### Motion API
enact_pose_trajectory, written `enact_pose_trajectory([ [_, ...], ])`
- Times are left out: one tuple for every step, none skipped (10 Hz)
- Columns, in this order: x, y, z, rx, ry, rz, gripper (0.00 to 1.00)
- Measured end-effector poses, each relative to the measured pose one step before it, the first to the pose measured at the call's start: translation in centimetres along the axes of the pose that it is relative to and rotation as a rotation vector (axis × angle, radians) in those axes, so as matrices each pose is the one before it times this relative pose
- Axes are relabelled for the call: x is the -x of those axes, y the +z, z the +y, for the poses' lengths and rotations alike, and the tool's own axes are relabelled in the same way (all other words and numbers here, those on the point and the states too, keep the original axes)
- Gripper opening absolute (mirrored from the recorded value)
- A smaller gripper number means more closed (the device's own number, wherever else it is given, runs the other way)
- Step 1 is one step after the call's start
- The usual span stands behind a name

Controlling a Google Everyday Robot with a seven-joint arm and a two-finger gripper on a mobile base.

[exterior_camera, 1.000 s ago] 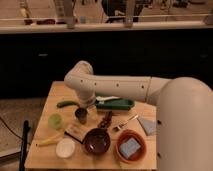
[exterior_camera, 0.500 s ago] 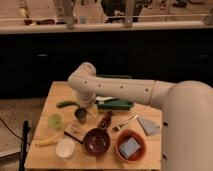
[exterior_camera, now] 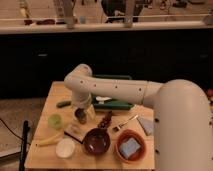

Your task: Stack cups on top of each other

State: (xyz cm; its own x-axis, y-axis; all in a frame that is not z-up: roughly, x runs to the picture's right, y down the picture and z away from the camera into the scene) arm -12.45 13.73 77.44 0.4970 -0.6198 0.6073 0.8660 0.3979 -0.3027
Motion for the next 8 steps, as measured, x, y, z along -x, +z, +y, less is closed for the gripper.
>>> enact_pose_trajectory([
  [0.914,0.670,-0.584,0.01209,-0.05844,0.00666,0.80],
  [0.336,0.445,-0.285,0.00780,-0.02732,0.00221,0.80],
  [0.275,0.577,-0.352,0.00821,-0.02541,0.00224,0.80],
  [0.014,0.427,-0.385,0.00270,-0.01160,-0.00359,0.80],
  [-0.388,0.398,-0.263,-0.00050,-0.00325,-0.00167,0.80],
  [-0.352,0.031,-0.089,-0.00521,0.00358,-0.00835,0.80],
  [-0.383,0.073,-0.054,-0.00482,0.00328,-0.01219,0.80],
  [-0.591,0.300,0.036,-0.00289,0.00415,-0.02147,0.80],
])
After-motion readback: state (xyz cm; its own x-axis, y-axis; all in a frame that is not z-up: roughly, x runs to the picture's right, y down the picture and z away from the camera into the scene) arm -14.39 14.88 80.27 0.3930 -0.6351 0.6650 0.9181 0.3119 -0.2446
